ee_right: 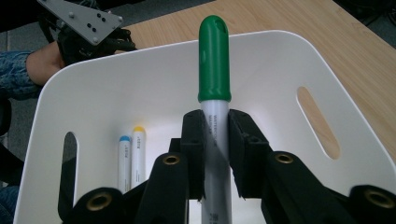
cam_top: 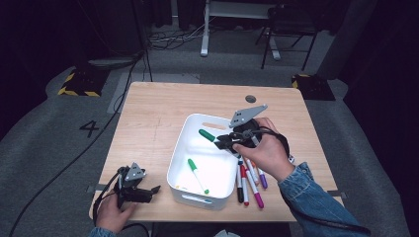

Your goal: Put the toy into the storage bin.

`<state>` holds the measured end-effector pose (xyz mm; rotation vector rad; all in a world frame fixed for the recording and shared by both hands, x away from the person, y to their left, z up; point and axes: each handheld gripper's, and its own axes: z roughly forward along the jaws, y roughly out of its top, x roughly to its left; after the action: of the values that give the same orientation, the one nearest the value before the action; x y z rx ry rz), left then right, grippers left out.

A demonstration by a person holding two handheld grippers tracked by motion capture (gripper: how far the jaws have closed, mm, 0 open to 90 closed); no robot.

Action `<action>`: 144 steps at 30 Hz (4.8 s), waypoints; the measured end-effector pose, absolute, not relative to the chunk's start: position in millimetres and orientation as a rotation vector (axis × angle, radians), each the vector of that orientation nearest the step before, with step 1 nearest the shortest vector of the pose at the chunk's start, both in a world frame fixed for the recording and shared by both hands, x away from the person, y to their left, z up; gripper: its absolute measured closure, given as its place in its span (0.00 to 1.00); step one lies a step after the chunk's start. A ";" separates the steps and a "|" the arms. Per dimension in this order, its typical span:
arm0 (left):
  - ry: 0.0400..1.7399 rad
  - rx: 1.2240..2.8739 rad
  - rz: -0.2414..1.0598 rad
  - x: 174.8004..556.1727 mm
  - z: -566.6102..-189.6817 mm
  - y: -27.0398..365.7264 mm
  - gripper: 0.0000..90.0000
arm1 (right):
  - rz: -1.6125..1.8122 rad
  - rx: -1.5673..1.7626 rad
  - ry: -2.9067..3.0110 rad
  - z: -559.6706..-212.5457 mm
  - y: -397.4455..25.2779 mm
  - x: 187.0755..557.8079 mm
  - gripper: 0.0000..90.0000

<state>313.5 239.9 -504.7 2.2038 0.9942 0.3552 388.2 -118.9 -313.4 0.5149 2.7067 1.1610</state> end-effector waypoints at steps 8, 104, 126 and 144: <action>0.995 2.203 0.358 313.5 -504.7 239.9 0.17 | 1.146 0.506 2.722 -329.1 -111.2 394.0 0.86; 0.992 2.206 0.355 313.9 -504.7 240.4 0.17 | 0.755 1.076 2.680 -440.8 -246.0 421.9 0.63; 0.993 2.203 0.357 314.5 -504.9 240.5 0.17 | 0.669 1.297 2.567 -471.0 -261.7 410.7 0.85; 1.014 2.195 0.352 317.5 -504.9 238.4 0.16 | 0.844 1.284 2.441 -445.9 -266.2 401.2 0.85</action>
<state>317.5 238.4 -504.9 2.1952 1.0135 0.3515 401.2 -266.2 -445.9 1.2838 2.4414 0.8437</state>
